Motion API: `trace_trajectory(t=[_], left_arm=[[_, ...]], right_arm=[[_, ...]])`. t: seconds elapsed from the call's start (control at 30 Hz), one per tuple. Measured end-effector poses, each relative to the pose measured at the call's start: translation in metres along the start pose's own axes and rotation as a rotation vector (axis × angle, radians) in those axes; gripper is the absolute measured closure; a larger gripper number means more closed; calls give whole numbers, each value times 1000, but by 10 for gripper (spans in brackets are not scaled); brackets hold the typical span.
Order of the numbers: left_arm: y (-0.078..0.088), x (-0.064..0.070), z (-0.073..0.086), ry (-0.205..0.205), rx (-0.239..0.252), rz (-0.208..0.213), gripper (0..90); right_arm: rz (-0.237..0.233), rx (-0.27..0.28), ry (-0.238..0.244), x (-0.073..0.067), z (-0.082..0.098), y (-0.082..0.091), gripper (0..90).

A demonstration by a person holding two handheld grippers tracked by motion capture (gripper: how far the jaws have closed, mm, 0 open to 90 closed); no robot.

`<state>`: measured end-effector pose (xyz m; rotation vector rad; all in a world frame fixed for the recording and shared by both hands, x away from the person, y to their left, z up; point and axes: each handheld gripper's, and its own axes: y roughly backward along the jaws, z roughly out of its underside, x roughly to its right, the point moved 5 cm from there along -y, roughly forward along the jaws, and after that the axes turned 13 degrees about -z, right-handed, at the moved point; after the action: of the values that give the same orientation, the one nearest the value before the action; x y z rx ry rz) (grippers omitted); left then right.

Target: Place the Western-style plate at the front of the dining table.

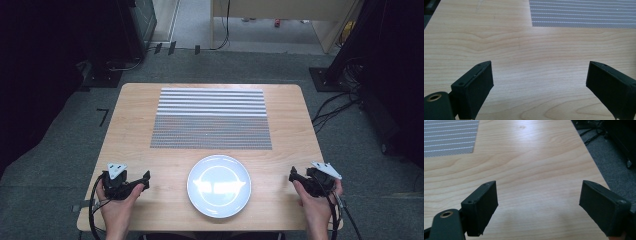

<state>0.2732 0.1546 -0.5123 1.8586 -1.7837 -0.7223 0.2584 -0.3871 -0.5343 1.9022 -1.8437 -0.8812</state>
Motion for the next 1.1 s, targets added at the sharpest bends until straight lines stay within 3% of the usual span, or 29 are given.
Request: trace_trajectory(t=[0.13,0.37,0.47,0.6,0.83,0.87,0.9,0.97,1.0,1.03,1.1], left_arm=[[1,6,-3,0,-3,17,75],[-1,18,-13,-23,-2,20,75],[-2,30,-25,-51,9,39,76],[-3,40,-41,-66,32,50,76],[-2,55,-40,-111,32,84,141],[-3,62,-36,-121,14,117,145],[-3,62,-36,-121,14,117,151],[-2,69,-31,-128,-9,163,154],[0,76,-27,-132,-25,193,192],[0,76,-27,-132,-25,193,241],[3,84,-24,-134,-41,229,258]], right_arm=[[-16,-3,27,-18,-15,-1,145],[-52,4,28,-38,-27,-10,161],[-61,9,46,-51,-33,-15,172],[-69,34,53,-59,-38,-13,196],[-92,62,64,-67,-35,-5,246],[-108,64,69,-72,-32,-2,268],[-108,64,69,-72,-32,-2,268],[-121,61,90,-79,-29,0,294],[-132,69,111,-84,-27,2,321],[-132,69,111,-84,-27,2,321],[-184,67,149,-97,-24,7,400]])
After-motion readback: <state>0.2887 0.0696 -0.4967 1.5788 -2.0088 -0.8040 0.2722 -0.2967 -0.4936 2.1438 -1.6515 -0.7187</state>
